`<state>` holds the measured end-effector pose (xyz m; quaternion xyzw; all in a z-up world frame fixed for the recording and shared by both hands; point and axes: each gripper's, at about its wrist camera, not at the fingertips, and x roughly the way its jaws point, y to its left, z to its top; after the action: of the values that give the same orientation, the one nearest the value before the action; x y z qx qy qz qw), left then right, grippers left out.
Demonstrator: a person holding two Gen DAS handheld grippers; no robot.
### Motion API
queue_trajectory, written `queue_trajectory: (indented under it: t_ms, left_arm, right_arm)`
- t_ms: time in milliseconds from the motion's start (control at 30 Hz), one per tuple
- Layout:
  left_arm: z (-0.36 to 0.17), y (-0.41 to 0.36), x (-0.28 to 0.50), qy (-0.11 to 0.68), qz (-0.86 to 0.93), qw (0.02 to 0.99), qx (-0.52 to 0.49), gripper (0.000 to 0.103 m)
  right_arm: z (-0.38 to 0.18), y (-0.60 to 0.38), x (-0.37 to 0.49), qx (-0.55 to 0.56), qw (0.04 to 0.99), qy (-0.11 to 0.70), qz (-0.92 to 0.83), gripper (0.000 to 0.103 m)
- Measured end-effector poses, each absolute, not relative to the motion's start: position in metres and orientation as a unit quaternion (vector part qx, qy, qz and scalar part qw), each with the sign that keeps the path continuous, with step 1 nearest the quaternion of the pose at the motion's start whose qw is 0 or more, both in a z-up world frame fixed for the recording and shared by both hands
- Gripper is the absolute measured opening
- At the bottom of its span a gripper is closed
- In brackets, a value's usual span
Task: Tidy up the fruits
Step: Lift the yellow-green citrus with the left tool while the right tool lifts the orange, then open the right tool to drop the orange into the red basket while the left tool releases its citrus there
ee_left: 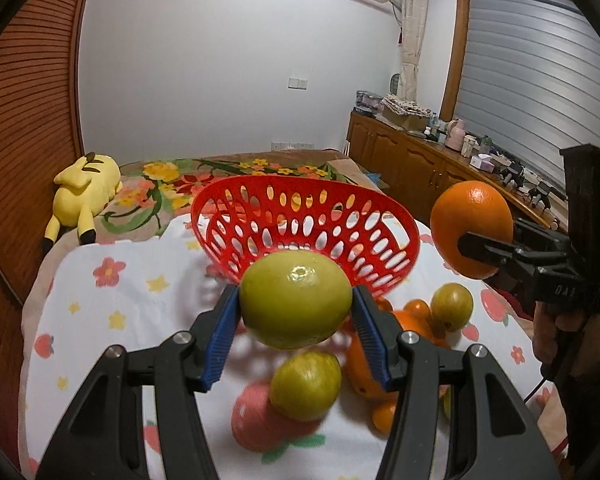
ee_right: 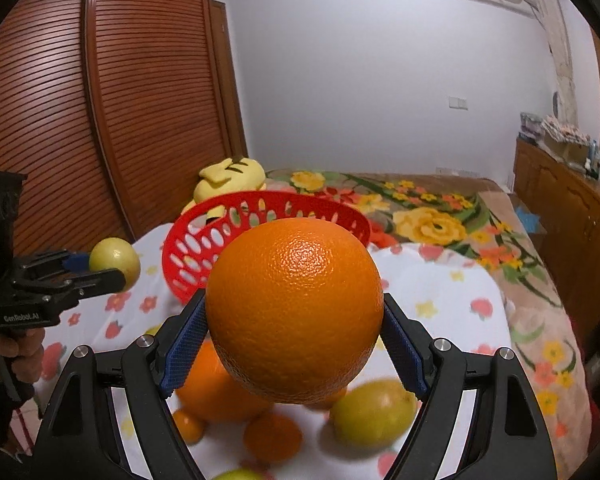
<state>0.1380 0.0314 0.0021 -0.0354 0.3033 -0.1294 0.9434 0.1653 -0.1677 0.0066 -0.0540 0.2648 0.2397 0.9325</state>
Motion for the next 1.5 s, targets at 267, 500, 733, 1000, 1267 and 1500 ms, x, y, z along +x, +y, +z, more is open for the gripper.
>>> queue_trajectory:
  t_ms: [267,500,733,1000,1267,1500]
  left_arm:
    - [0.002,0.036,0.169,0.310,-0.124,0.942,-0.034,0.055]
    - [0.001,0.039,0.196,0.317,-0.122,0.940,-0.031,0.055]
    - [-0.006,0.037,0.216,0.326,-0.124,0.937,-0.022,0.055]
    - [-0.015,0.033,0.227,0.336,-0.129,0.933,-0.016,0.055]
    - [-0.022,0.033,0.232,0.344,-0.127,0.930,-0.016,0.055]
    - [-0.022,0.029,0.233,0.345,-0.127,0.930,-0.013,0.056]
  right_arm:
    - [0.013,-0.156,0.201,-0.079,0.921,0.281,0.259,0.084]
    - [0.006,-0.139,0.236,-0.115,0.908,0.303,0.264,0.084]
    - [-0.009,-0.120,0.251,-0.175,0.887,0.330,0.270,0.084]
    - [-0.024,-0.108,0.261,-0.222,0.859,0.368,0.278,0.084]
    - [-0.035,-0.103,0.270,-0.247,0.845,0.385,0.275,0.084]
    - [-0.043,-0.098,0.276,-0.246,0.842,0.395,0.272,0.084]
